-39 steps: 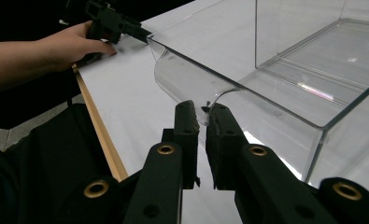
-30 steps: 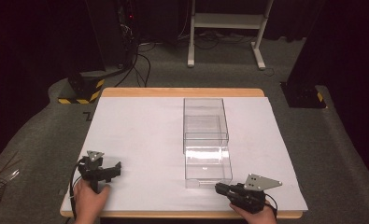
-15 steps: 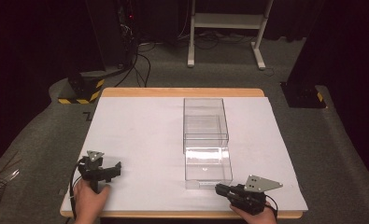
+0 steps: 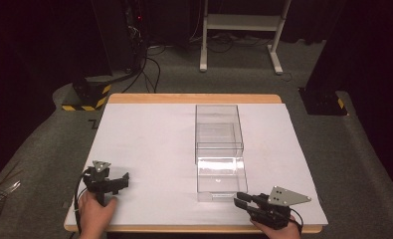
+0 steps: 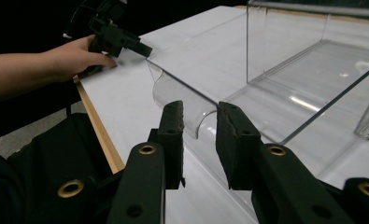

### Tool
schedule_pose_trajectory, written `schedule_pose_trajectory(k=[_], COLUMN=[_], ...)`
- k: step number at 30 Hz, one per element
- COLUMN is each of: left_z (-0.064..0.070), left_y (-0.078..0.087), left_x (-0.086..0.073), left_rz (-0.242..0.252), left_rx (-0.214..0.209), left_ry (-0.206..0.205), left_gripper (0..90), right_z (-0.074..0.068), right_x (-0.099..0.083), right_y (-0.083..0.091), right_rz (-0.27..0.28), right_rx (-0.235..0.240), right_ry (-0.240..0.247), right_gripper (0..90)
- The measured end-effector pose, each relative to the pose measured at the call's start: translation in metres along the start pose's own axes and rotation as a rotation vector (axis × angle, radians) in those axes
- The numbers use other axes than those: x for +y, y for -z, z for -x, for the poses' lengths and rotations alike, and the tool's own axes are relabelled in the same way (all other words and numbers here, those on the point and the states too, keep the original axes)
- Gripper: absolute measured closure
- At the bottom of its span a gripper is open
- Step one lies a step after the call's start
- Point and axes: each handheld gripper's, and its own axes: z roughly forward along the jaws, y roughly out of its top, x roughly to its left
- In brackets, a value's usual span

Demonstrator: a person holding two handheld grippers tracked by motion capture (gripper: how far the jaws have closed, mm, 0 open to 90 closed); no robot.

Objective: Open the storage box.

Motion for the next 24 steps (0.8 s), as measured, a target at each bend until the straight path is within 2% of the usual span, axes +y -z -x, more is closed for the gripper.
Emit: schedule_pose_trajectory(k=[11,18,24], left_z=[0.0,0.0,0.0], left_y=[0.0,0.0,0.0], left_x=[0.0,0.0,0.0], left_rz=[0.001,0.0,0.0], left_rx=[0.0,0.0,0.0], left_ry=[0.0,0.0,0.0], left_gripper=[0.4,0.4,0.4], right_z=[0.007,0.016,0.024], right_x=[0.02,0.028,0.03], right_y=[0.01,0.011,0.012], right_rz=[0.069,0.091,0.1], right_rx=[-0.057,-0.12,-0.208], right_ry=[0.019,0.025,0.021], right_gripper=[70.9,69.5,66.8])
